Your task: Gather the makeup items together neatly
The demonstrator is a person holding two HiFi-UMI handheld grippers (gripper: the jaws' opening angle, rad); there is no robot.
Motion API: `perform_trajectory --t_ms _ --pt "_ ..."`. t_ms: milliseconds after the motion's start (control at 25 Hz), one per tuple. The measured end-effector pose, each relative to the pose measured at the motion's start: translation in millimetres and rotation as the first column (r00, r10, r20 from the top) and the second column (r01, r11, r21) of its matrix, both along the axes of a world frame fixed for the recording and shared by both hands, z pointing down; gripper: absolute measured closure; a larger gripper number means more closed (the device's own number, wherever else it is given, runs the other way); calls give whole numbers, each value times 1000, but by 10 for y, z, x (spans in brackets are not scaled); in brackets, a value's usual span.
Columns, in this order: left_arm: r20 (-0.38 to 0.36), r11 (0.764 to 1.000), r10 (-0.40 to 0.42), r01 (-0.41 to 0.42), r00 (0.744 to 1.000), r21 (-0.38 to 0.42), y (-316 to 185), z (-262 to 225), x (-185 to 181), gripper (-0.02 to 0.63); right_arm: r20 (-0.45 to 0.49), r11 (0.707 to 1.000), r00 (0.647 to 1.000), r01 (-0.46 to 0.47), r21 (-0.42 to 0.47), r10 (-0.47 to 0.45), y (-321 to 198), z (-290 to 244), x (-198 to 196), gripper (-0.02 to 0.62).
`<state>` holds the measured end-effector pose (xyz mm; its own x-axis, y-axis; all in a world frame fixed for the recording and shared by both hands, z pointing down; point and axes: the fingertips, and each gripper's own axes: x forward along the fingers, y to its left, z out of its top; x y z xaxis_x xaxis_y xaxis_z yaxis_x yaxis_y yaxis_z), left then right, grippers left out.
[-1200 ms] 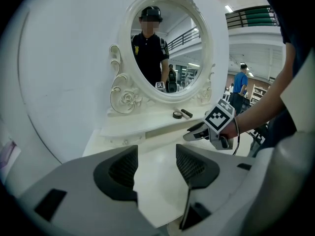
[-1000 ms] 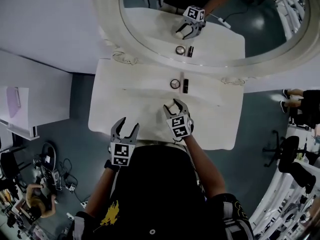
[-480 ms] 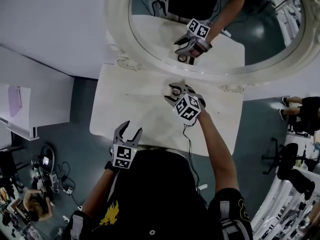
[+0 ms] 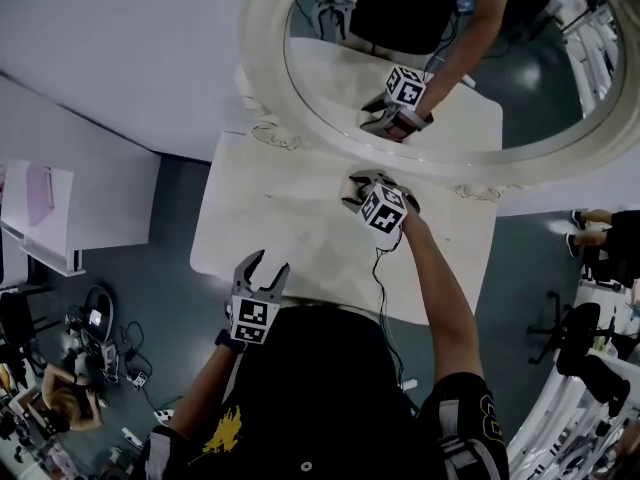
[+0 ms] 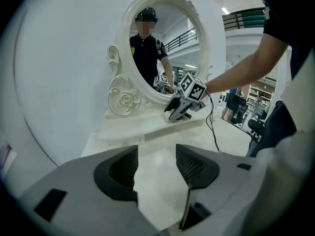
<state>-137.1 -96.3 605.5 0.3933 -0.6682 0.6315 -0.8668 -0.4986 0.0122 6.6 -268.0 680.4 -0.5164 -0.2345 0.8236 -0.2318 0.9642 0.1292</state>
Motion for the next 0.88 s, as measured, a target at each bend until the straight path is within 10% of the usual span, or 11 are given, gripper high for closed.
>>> perform_trajectory --t_ms 280,640,880 --pt "-3 1000 16 -16 1000 19 -60 -68 57 360 -46 1000 999 -12 -13 11 -18 67 53 218" --pt "-40 995 63 -60 997 85 -302 -296 270 360 135 976 975 -191 105 176 136 -437 171 238" --pt "-75 982 68 -54 995 179 -550 -564 341 373 437 849 804 -507 149 403 522 -1221 467 312"
